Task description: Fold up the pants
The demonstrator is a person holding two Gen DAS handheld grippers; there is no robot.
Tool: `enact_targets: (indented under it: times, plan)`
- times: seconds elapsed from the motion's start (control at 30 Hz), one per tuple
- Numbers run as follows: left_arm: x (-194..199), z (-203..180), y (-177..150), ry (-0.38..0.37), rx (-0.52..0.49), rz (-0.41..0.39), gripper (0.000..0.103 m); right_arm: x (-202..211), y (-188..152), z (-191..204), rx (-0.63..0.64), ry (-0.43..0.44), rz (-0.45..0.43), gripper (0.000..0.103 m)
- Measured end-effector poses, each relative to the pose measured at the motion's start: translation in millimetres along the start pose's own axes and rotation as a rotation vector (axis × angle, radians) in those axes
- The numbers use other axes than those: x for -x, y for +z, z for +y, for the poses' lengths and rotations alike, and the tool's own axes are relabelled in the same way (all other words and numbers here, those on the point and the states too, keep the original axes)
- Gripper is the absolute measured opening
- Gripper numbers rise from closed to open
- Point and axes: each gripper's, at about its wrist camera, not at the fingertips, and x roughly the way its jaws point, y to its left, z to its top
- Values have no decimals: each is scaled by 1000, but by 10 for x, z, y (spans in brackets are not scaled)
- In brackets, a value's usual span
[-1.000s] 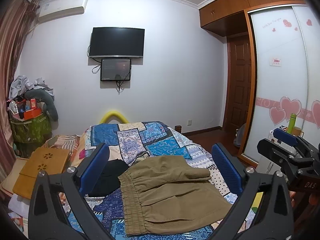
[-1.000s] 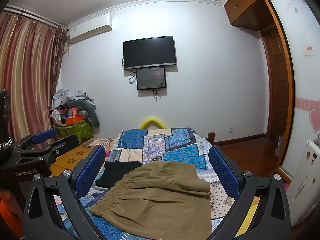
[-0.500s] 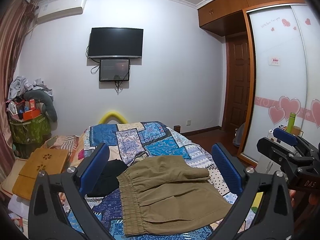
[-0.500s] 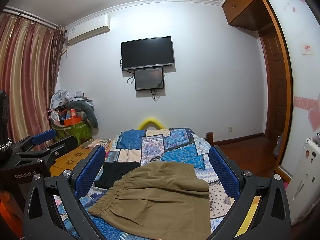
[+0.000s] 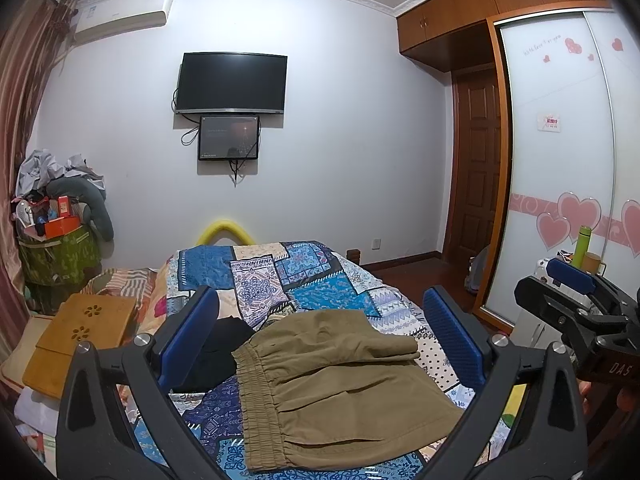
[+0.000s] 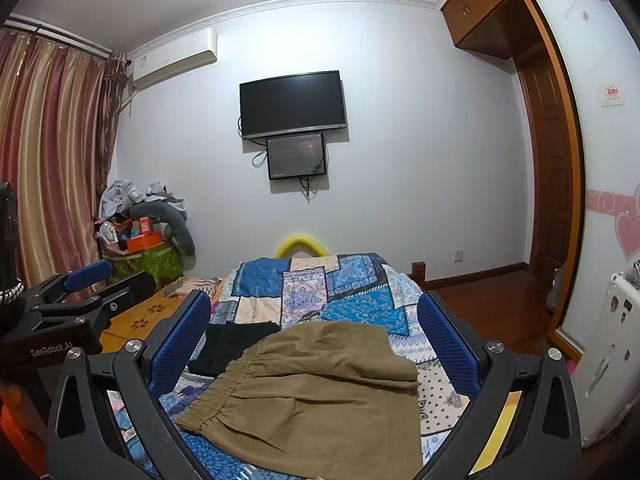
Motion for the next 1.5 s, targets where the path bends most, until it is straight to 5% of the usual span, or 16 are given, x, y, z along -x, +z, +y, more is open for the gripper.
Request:
enact_targets:
  times: [0.97,1.17,1.5]
  plan:
    - [-289,60,-63,2,7,44,103,-208,-68,-100,-5,-18,47,102]
    - [-768,203,-194,38,34,151,103,-542,-259,-281,-21,-36,130,102]
    - [-1727,567,-678,95,12,388,103,-1300,-897,-820,-24,-96,415,102]
